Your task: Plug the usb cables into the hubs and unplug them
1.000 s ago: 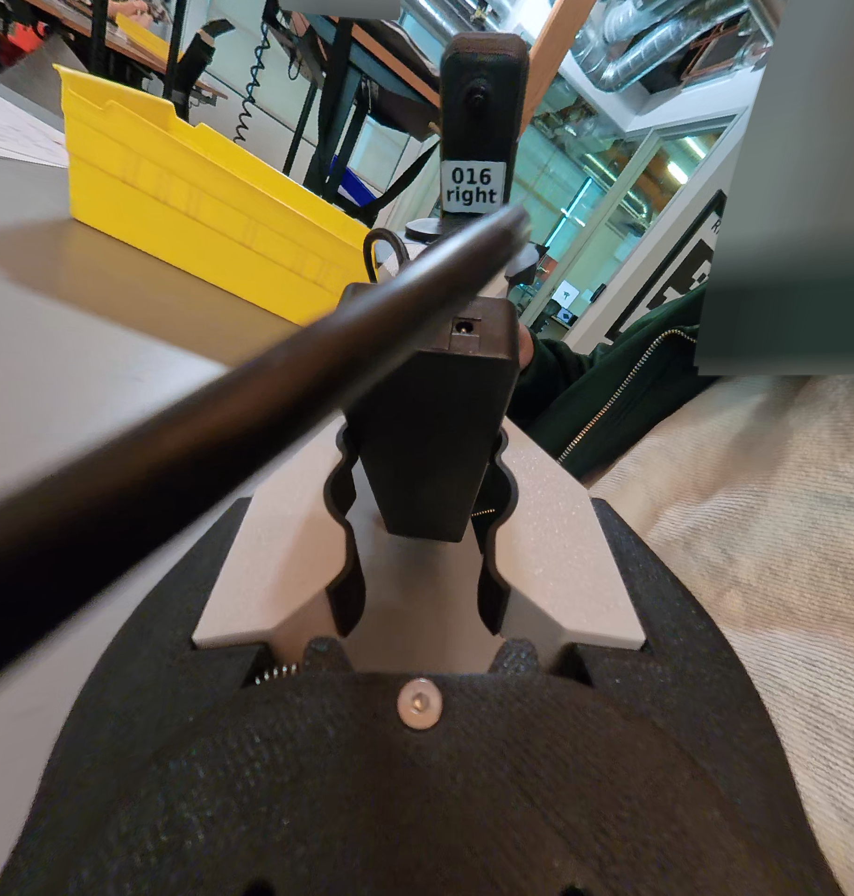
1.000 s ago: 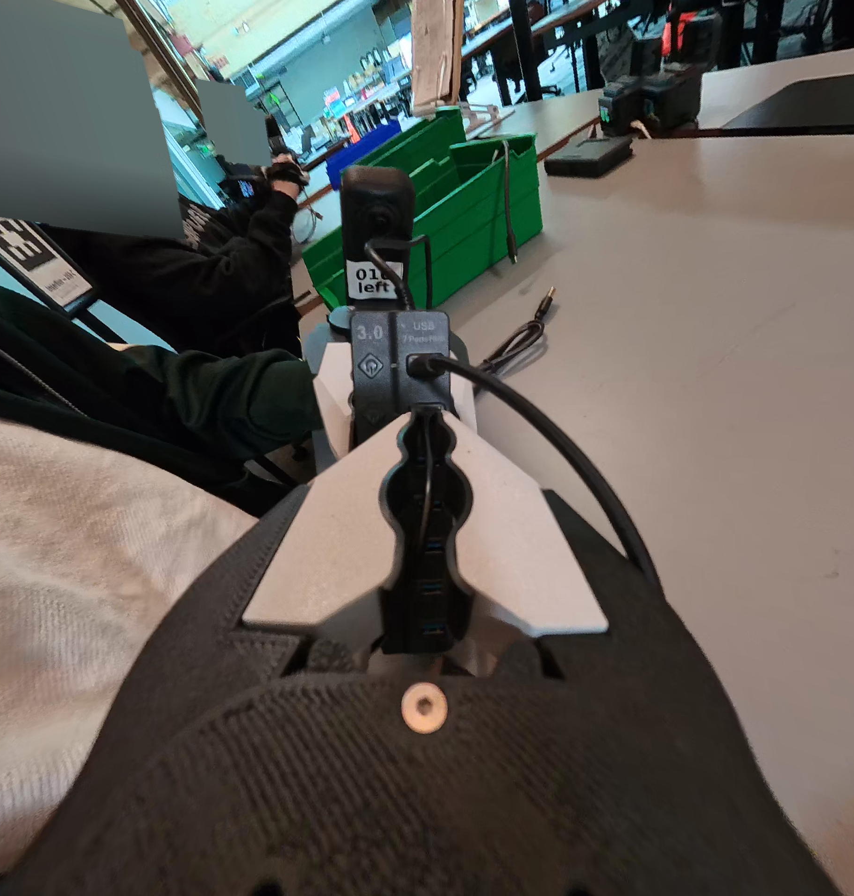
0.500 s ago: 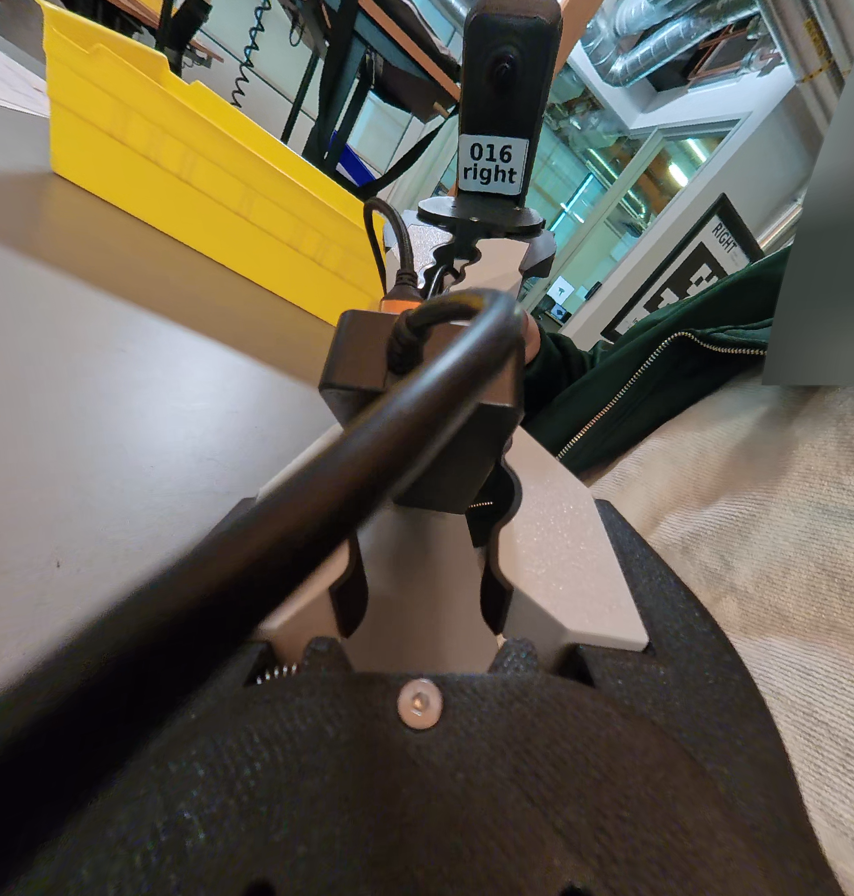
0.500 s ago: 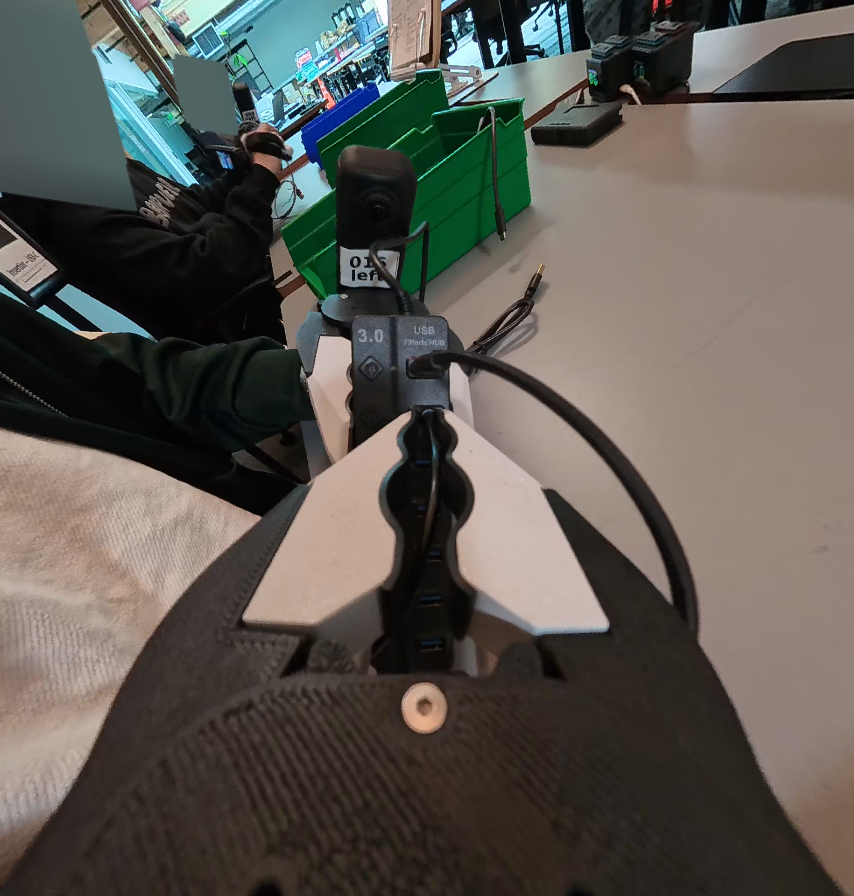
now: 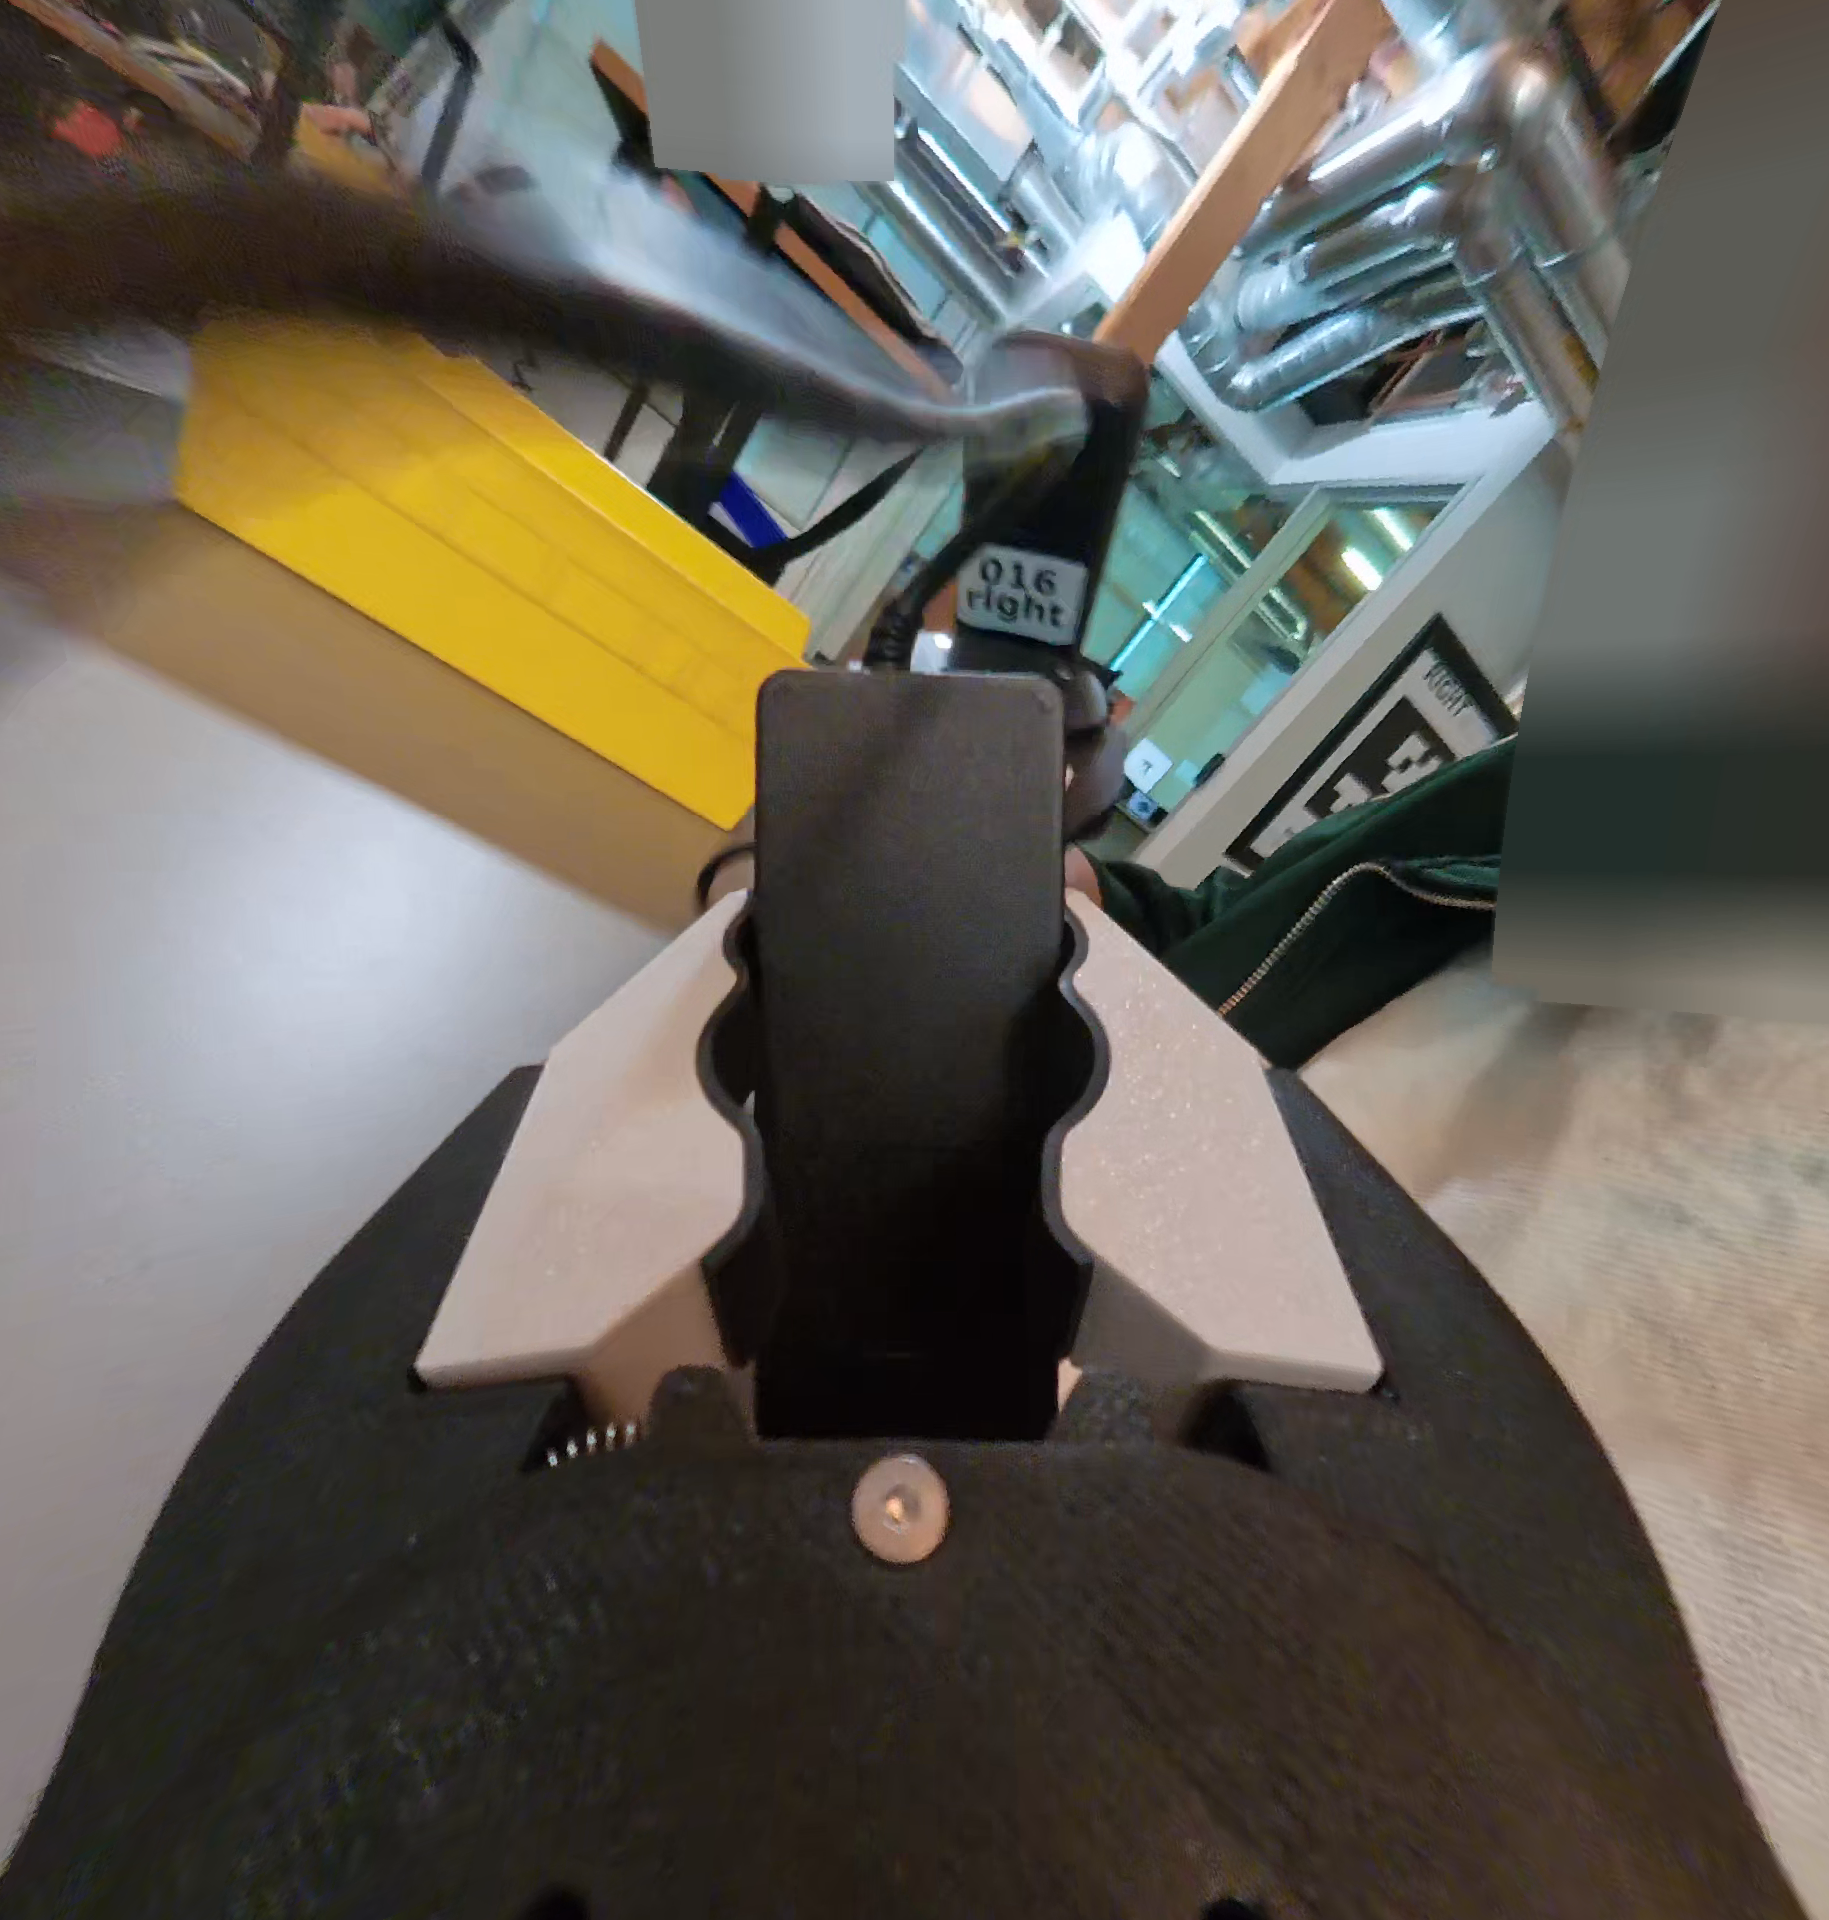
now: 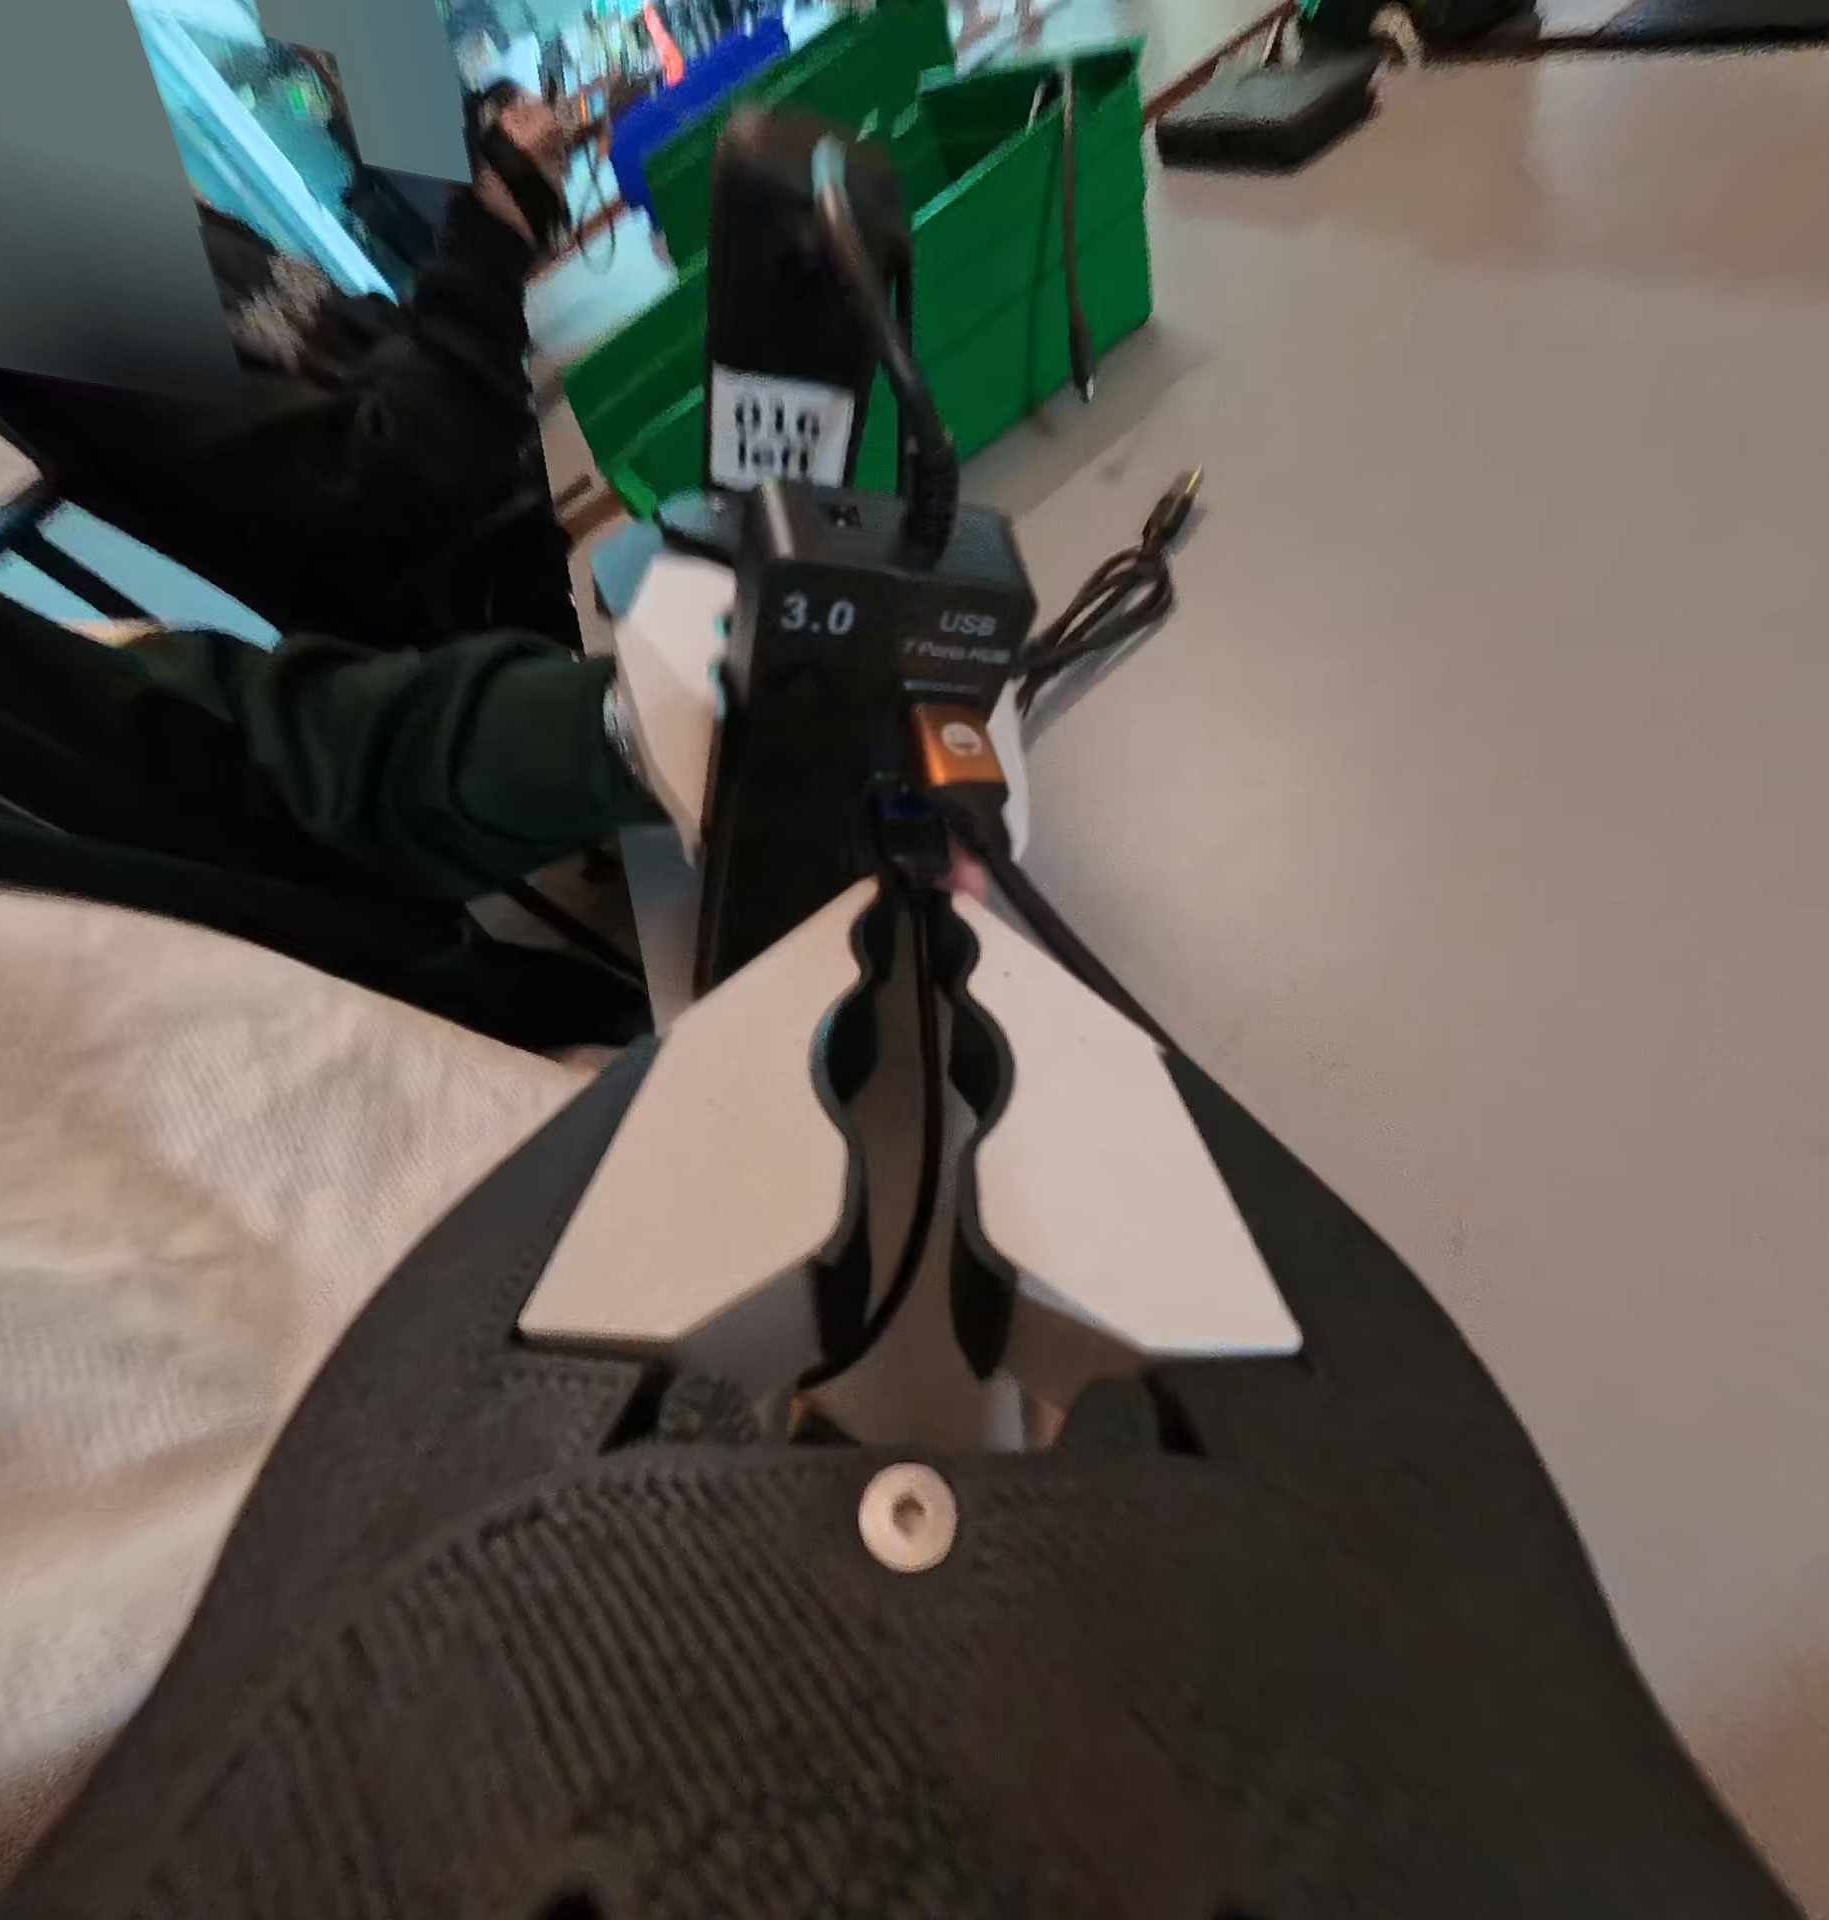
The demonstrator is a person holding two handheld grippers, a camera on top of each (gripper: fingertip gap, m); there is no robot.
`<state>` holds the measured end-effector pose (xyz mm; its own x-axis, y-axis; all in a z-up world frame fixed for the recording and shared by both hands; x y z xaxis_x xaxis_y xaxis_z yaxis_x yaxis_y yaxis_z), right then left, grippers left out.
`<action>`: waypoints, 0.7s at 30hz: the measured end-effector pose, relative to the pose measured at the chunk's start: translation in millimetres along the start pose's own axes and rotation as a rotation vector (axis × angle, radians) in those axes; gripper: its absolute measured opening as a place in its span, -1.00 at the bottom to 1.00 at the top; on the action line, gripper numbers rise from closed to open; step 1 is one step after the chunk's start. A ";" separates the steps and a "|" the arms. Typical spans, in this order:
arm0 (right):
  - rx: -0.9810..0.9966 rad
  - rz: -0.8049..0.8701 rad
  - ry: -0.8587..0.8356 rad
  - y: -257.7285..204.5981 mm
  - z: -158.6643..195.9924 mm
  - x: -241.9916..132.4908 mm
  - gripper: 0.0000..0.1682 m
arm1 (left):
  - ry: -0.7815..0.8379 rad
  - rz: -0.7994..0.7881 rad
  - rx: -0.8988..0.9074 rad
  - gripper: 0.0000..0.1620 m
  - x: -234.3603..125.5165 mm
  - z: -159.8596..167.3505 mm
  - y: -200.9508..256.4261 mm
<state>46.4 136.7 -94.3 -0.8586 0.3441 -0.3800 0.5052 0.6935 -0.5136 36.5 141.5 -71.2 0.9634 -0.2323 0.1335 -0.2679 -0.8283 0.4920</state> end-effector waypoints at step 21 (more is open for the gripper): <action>0.213 -0.038 0.421 32.7 -45.4 -44.6 -0.99 | -0.046 -0.231 0.155 -0.46 2.6 5.6 -21.5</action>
<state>97.2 172.8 -59.2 -0.8154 0.5778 -0.0357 0.4414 0.5806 -0.6842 44.7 155.9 -86.2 0.9988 -0.0484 -0.0081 -0.0421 -0.9292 0.3671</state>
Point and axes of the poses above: each gripper's, where its closed fingertips meet, x out along the fingers, z out of its underside, y = z × x across the jaws, the point moved 1 cm from there along -x, back along the fingers, and after that the axes turned 8 degrees about x, right-handed, at the moved point
